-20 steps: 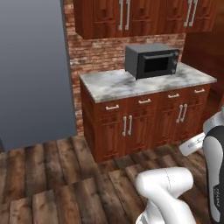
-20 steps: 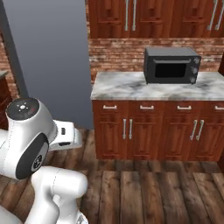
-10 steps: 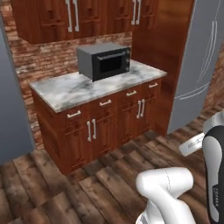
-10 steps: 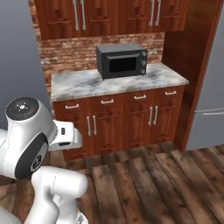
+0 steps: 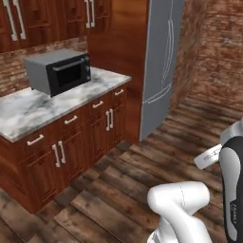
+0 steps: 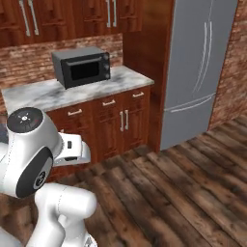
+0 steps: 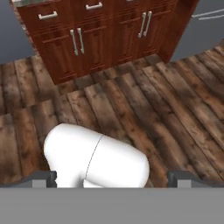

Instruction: Move the pot and pan from the stove into the sink.

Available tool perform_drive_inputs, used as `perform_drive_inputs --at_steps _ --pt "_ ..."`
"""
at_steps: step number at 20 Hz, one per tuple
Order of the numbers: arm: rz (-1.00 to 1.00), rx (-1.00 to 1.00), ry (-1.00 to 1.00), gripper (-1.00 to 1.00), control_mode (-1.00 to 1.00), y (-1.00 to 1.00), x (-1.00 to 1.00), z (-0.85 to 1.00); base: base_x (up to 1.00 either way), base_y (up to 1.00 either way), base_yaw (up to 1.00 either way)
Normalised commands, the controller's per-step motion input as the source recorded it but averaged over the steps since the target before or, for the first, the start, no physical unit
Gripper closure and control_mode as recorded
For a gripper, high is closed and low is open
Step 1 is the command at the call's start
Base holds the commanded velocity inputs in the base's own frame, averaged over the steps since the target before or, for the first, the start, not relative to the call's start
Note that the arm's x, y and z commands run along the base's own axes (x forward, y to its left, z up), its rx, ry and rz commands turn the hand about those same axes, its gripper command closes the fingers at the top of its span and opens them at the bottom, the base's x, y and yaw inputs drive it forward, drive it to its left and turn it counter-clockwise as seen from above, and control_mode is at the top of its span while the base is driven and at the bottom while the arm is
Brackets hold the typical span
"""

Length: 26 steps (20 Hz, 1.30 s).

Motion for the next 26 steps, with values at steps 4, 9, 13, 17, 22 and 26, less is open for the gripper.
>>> perform_drive_inputs --at_steps 4,9,13,17,22,26 --pt "0.00 0.00 0.00 -1.00 1.00 0.00 0.00 0.00 0.02 0.00 -0.50" --pt "0.00 0.00 0.00 -1.00 1.00 0.00 0.00 0.00 0.04 0.00 -0.50" --pt "0.00 0.00 0.00 -1.00 1.00 0.00 0.00 0.00 0.04 -0.02 -0.50" --pt "0.00 0.00 0.00 -1.00 1.00 0.00 0.00 0.00 0.05 -0.03 -0.49" --pt "0.00 0.00 0.00 -1.00 1.00 0.00 0.00 0.00 0.07 -0.07 -0.47" --pt "0.00 0.00 0.00 -1.00 1.00 0.00 0.00 0.00 0.09 -0.03 -0.42"
